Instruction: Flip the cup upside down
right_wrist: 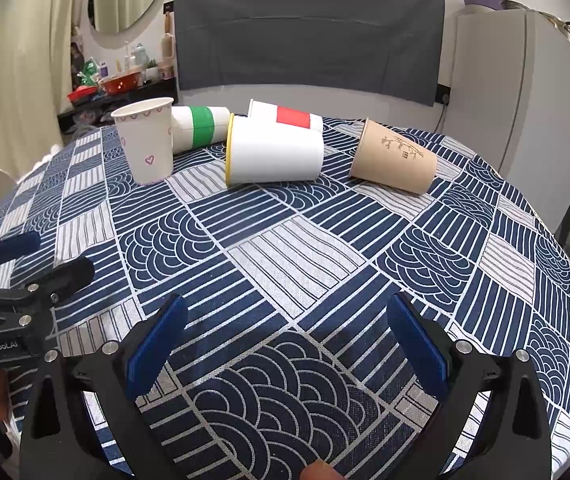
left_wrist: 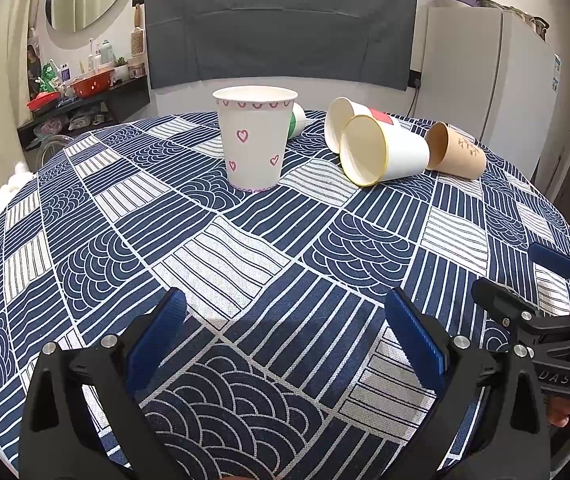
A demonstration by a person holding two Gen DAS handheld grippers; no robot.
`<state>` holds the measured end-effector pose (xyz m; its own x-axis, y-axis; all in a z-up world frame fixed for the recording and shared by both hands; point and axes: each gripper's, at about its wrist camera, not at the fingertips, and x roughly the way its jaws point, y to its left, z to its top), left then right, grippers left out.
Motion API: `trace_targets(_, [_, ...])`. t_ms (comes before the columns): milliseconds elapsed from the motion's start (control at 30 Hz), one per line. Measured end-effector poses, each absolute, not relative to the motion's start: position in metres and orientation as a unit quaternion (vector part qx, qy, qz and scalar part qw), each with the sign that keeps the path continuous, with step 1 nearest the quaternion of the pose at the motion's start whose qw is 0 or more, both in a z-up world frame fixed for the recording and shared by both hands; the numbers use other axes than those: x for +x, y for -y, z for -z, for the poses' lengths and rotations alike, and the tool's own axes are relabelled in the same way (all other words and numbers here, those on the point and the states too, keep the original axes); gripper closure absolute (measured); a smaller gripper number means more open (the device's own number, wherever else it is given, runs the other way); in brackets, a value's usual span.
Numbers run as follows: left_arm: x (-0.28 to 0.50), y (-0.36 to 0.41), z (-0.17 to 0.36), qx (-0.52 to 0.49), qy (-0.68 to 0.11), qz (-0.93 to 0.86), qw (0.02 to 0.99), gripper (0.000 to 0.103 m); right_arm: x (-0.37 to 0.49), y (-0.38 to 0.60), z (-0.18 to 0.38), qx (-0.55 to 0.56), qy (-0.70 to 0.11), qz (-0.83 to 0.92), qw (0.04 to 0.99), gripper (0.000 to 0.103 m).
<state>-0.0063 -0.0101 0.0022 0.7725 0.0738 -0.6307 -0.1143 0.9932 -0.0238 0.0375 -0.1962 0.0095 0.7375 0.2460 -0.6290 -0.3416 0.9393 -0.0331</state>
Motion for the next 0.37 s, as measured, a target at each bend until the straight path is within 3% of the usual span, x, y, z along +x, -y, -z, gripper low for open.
trace_targets(367, [-0.0033, 0.0104, -0.0006, -0.03, -0.344, -0.043, 0.938, 0.006, 0.0373, 0.1954, -0.0094, -0.073, -0.326, -0.16, 0.929, 0.008])
